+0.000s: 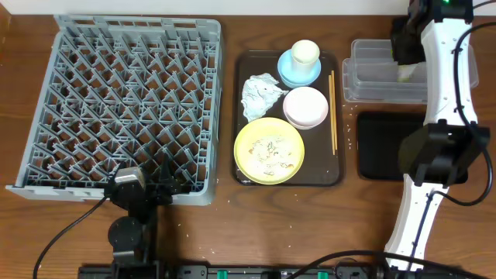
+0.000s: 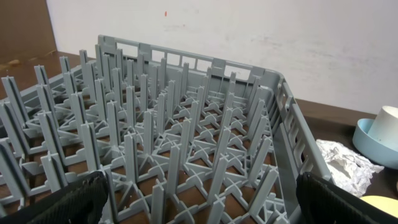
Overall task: Sort waste into correct bins and load items into the dishwasher
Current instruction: 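Carry the wrapper right and drop it into the clear bin, then move the right gripper back to the tray and grasp the white tissue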
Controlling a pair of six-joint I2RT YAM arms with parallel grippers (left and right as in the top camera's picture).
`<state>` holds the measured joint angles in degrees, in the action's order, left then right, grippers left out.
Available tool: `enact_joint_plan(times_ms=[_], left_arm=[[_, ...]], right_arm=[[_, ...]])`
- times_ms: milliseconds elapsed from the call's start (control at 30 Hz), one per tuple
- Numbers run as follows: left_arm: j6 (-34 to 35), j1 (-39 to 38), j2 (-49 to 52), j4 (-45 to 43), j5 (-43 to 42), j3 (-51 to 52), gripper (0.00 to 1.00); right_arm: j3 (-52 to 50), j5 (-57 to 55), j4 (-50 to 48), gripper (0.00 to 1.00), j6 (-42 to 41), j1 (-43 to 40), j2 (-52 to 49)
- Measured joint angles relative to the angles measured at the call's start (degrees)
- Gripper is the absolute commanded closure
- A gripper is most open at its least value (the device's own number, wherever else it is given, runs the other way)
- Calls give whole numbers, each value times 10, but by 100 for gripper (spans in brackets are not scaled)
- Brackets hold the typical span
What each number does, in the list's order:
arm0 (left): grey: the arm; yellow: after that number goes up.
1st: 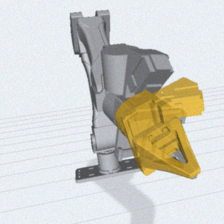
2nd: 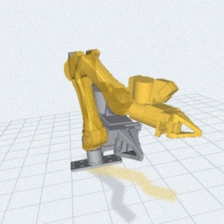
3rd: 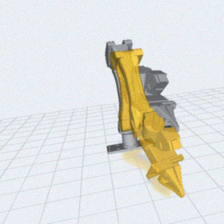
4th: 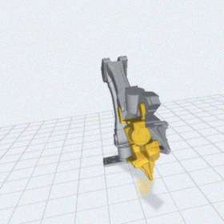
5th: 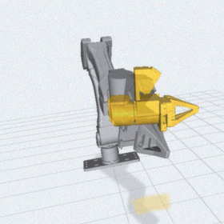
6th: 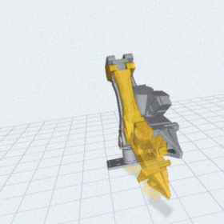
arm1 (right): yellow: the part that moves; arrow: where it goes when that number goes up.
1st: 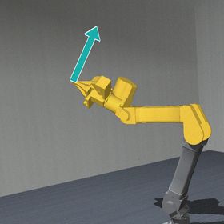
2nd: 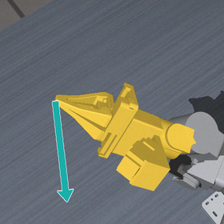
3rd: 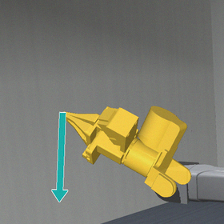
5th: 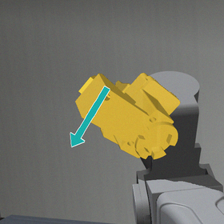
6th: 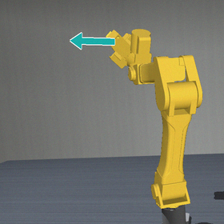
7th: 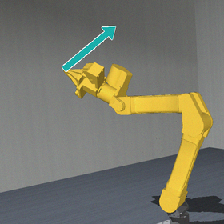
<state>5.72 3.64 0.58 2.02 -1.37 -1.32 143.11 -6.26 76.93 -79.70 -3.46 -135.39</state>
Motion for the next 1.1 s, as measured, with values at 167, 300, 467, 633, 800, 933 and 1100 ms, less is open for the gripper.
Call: enact_joint_plan(times_ms=[167,300,467,633,800,933,1100], left_arm=[[0,0,0,0,0,0,2],[0,0,0,0,0,0,2],[0,0,0,0,0,0,2],[0,0,0,0,0,0,2],[0,0,0,0,0,0,2],[0,0,0,0,0,0,2],[0,0,0,0,0,0,2]], right_arm=[[-2,3,-45,19,106,0,0],[-2,54,-45,15,208,0,0],[1,242,-85,23,374,2,0],[1,422,-112,19,518,21,7],[2,480,-63,1,615,89,27],[5,422,-13,1,651,166,34],[-17,263,-7,6,657,270,34]])
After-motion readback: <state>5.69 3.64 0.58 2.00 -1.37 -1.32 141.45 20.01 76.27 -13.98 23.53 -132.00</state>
